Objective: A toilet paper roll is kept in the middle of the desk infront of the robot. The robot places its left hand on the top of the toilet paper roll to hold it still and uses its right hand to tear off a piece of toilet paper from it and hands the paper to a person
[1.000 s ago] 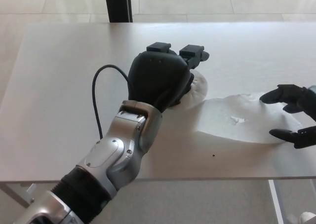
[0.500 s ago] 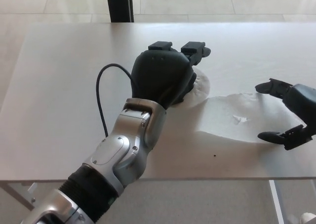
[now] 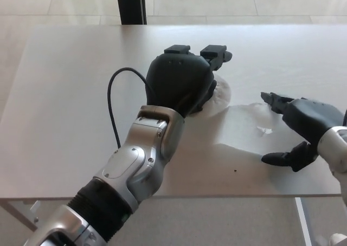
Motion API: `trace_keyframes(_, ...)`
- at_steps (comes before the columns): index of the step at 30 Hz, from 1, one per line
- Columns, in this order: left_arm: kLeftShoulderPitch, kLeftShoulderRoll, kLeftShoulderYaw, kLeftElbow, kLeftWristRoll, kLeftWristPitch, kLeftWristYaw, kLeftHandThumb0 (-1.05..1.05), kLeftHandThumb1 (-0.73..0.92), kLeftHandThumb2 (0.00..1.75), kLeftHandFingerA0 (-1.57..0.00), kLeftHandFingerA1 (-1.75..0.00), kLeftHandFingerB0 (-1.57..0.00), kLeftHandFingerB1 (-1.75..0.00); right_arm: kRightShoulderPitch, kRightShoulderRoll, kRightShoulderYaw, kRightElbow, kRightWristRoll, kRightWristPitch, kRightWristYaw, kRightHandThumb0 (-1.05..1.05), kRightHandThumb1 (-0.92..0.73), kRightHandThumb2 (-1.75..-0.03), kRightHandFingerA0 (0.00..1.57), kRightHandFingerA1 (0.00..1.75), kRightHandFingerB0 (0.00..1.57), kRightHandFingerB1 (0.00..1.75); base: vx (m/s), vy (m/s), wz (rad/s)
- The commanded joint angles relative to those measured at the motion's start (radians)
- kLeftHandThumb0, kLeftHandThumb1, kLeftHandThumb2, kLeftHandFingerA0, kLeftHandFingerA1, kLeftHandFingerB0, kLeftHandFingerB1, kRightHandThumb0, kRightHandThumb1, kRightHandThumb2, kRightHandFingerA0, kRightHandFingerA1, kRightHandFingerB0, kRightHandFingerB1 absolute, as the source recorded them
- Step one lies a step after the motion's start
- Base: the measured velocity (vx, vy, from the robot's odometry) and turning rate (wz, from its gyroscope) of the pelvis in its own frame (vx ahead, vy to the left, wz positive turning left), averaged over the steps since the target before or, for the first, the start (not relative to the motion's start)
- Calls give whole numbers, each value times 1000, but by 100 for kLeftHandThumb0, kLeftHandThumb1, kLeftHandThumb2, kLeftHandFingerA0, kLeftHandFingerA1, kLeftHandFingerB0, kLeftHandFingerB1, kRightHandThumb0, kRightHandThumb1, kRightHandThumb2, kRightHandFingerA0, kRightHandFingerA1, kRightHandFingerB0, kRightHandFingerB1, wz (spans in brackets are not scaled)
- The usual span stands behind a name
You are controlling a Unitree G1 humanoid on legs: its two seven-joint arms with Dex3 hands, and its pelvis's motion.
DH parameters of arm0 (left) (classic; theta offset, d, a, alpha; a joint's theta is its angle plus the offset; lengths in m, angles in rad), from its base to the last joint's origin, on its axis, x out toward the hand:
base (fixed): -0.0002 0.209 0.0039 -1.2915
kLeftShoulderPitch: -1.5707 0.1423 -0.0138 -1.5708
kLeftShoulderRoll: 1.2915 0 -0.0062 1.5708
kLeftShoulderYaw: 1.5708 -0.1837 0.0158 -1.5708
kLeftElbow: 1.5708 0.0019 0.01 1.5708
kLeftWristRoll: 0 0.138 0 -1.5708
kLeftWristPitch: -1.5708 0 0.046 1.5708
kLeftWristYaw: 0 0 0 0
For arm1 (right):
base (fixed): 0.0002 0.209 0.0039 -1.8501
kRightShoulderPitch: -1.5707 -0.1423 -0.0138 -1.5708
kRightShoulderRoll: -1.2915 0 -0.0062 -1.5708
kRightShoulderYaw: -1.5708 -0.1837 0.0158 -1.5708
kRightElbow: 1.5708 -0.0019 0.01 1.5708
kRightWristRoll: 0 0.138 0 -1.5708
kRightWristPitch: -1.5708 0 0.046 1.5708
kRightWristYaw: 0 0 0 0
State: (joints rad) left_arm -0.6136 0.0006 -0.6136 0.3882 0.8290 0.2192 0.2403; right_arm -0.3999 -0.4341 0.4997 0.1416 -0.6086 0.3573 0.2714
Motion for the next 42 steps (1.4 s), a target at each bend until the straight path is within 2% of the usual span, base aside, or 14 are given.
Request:
trace_keyframes(1,28,4,-3,38,2,43,-60,-7,59,63,-43,-56,-39,-43,-10,20,61,35,-121,0,-57,-74,-42,-84,0,30,7,24,0,0,0)
trace_keyframes(2,28,0,-2,41,2,39,-52,-6,57,63,-44,-56,-40,-44,-4,27,66,39,-133,-9,-90,-72,-49,-57,5,53,9,37,0,0,0)
trace_keyframes(5,28,-4,2,49,0,35,-46,-6,55,65,-44,-57,-41,-44,0,36,99,65,-195,-39,-183,-63,-43,-79,55,89,20,46,0,0,0)
trace_keyframes(6,35,-5,6,48,-5,26,-37,-3,54,70,-46,-56,-43,-44,12,61,100,102,-216,-57,-302,-30,-75,-67,96,157,35,39,0,0,0)
trace_keyframes(8,39,-4,7,49,-5,20,-29,-2,53,71,-46,-56,-43,-44,20,78,99,140,-239,-84,-426,-30,-63,-103,125,136,41,60,0,0,0)
trace_keyframes(9,43,-9,2,49,-3,22,-31,-2,53,72,-47,-56,-43,-44,29,71,97,144,-247,-91,-454,-21,-78,-75,97,172,60,54,0,0,0)
trace_keyframes(11,44,-7,2,46,-2,22,-35,-3,54,72,-47,-56,-43,-44,26,63,100,149,-257,-94,-457,-21,-77,-71,98,168,67,66,0,0,0)
trace_keyframes(12,46,-6,2,44,-1,28,-42,-6,56,67,-47,-57,-43,-45,39,62,82,154,-241,-125,-507,-37,-43,-88,127,141,82,80,0,0,0)
trace_keyframes(19,71,0,4,57,-5,14,-18,-8,57,65,-48,-58,-45,-46,88,89,8,161,-164,-223,-639,-39,-43,-88,127,141,83,80,0,0,0)
trace_keyframes(21,81,0,0,62,-2,7,-6,-7,56,65,-50,-58,-46,-46,92,89,1,165,-164,-235,-658,-33,-68,-60,92,175,80,91,0,0,0)
trace_keyframes(28,103,3,-6,56,-5,1,-4,-8,55,62,-52,-60,-46,-46,119,155,-76,152,-84,-290,-698,-22,-67,-93,90,175,65,170,0,0,0)
trace_keyframes(32,107,5,-10,57,-4,-6,-4,-11,58,61,-54,-62,-46,-47,157,239,-176,78,45,-278,-595,-37,-82,-71,88,175,71,143,0,0,0)
trace_keyframes(37,111,5,-10,65,-2,-15,7,-7,57,65,-55,-63,-47,-48,181,343,-296,44,176,-304,-517,-20,-53,-117,84,175,72,162,0,0,0)
trace_keyframes(42,111,1,-9,88,0,-38,49,-6,53,67,-58,-65,-49,-49,190,453,-393,8,303,-316,-487,-24,-50,-117,87,175,74,166,0,0,0)
